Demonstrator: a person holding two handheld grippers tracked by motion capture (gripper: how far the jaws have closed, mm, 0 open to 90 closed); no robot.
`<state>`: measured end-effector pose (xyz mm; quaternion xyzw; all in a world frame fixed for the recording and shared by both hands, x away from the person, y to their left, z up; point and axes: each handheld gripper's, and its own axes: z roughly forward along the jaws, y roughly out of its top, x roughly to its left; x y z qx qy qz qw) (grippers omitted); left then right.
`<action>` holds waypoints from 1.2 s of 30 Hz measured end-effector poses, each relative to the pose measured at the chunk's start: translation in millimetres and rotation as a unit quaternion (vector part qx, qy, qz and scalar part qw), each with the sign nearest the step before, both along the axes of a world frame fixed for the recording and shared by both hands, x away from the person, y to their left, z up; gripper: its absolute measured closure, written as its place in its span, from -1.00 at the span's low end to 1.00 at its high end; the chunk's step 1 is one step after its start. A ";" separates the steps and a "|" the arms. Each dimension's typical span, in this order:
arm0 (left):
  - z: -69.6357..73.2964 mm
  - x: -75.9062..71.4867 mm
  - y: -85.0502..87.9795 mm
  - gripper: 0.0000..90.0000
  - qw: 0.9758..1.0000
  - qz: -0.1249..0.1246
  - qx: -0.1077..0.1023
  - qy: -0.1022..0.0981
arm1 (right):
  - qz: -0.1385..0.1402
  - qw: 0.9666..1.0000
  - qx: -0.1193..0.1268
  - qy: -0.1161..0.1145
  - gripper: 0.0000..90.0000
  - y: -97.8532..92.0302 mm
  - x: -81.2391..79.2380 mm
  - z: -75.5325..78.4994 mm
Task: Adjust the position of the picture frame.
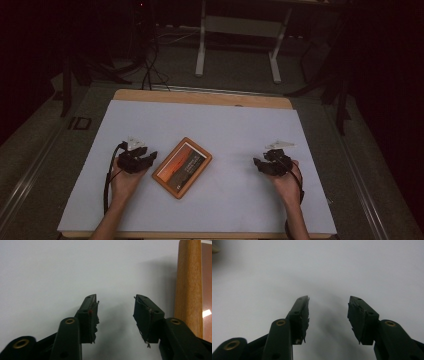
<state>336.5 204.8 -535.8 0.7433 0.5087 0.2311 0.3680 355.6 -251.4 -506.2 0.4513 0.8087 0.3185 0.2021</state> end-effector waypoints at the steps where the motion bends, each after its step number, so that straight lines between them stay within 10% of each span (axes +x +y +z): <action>1: 0.0 0.0 0.0 0.16 1.000 0.000 0.000 0.000 | 0.011 1.000 -0.005 0.002 0.15 4.5 -0.9 0.8; 11: -0.3 0.1 3.1 0.19 1.000 -0.009 -0.015 0.011 | 0.063 0.997 -0.034 -0.022 0.40 27.4 -9.3 11.7; 19: 5.2 -3.4 5.2 0.27 0.995 -0.052 -0.084 0.010 | 0.098 0.994 0.005 -0.047 0.91 42.5 -14.7 31.2; 36: 11.9 -7.9 -1.9 0.31 0.992 -0.101 -0.071 0.004 | 0.198 0.979 0.017 -0.050 1.00 130.0 -7.9 32.6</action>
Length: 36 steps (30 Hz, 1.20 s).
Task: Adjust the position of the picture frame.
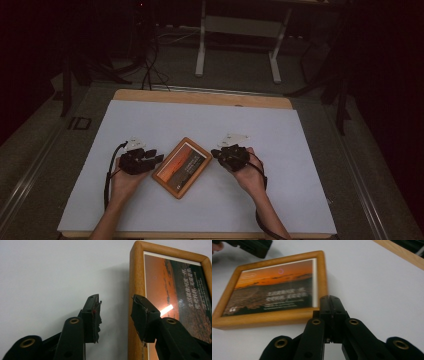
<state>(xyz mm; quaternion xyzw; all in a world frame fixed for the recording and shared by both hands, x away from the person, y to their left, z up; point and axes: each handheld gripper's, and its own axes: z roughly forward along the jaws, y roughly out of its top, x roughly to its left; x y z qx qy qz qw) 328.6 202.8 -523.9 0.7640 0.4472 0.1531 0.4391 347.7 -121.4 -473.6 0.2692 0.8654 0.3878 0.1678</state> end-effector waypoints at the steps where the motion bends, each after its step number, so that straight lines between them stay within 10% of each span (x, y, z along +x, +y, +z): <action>1: 0.1 -0.1 0.0 0.34 1.000 -0.002 0.000 -0.001 | 0.003 1.000 -0.001 0.000 1.00 2.5 -1.3 -0.6; 11: -3.0 -0.2 -4.8 0.98 0.998 -0.050 0.041 0.011 | 0.021 0.999 -0.032 0.016 1.00 9.9 -18.9 -15.4; 14: -6.2 0.8 -8.6 0.99 0.996 -0.058 0.063 0.024 | 0.015 0.999 -0.039 0.027 1.00 8.8 -20.1 -24.1; 23: -7.9 -1.8 -9.8 0.99 0.995 -0.082 0.043 0.046 | -0.005 0.998 -0.054 0.037 1.00 10.2 -12.5 -33.6; 36: -8.9 -16.7 -36.4 0.99 0.985 -0.154 0.047 0.061 | -0.050 0.997 -0.045 0.043 1.00 -1.6 5.8 -33.3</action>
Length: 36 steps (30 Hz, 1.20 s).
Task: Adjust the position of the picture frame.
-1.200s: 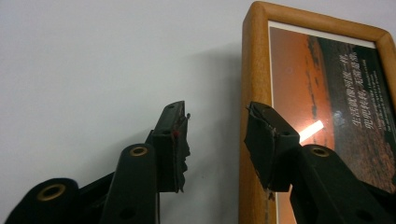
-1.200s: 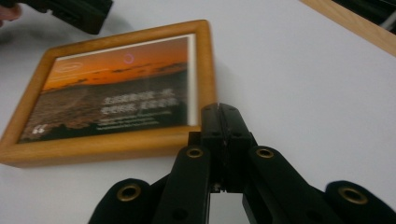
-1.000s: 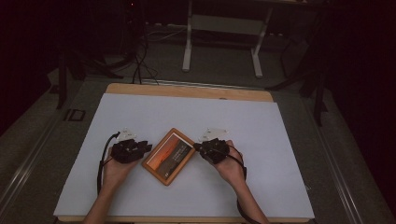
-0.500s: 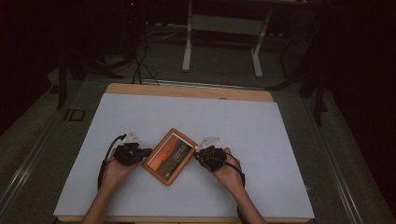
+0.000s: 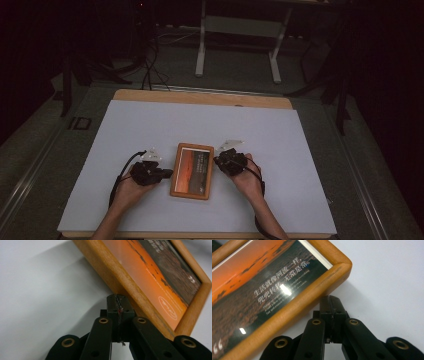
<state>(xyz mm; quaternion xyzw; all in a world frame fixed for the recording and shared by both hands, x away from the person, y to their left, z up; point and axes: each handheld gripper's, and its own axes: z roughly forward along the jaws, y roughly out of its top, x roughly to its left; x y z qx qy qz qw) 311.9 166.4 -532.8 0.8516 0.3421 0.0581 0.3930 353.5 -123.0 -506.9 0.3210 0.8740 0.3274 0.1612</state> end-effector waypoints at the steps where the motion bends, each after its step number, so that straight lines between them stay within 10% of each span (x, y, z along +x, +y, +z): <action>1: -0.2 -0.9 -2.0 0.99 1.000 -0.004 0.000 -0.001 | -0.003 1.000 0.000 -0.001 1.00 -0.4 1.0 0.1; 13: -0.3 -1.2 -9.9 0.98 1.000 0.009 0.019 -0.015 | -0.003 1.000 0.001 0.005 1.00 -3.1 4.1 1.0; 36: 14.5 -2.3 15.6 0.71 0.993 0.081 -0.055 -0.070 | -0.009 0.998 0.033 -0.056 0.55 -20.6 -8.4 22.4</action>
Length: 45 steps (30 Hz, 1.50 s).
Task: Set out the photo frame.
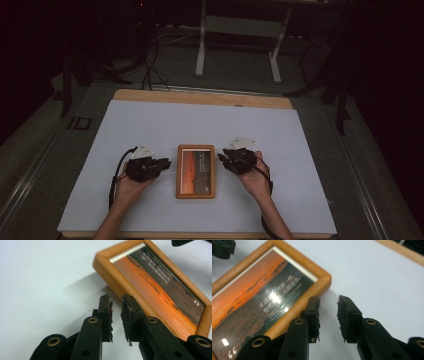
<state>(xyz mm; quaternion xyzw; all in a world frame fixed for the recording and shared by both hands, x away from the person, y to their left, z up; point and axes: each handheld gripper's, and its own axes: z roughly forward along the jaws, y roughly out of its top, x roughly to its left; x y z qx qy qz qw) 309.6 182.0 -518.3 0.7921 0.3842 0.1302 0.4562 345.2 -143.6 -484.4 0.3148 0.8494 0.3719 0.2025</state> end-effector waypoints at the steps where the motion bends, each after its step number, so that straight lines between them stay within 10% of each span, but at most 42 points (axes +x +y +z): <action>1: 1.8 -1.2 4.0 0.71 1.000 0.007 -0.005 -0.004 | 0.000 1.000 0.004 -0.002 0.54 0.3 0.7 1.6; 24: 6.4 -5.1 8.3 0.56 1.000 0.010 -0.018 -0.020 | 0.067 0.998 0.010 -0.017 1.00 55.8 24.3 3.5; 45: 7.8 -6.7 5.5 0.48 0.999 -0.011 -0.030 -0.014 | 0.051 0.999 0.011 -0.001 1.00 45.4 31.0 -7.6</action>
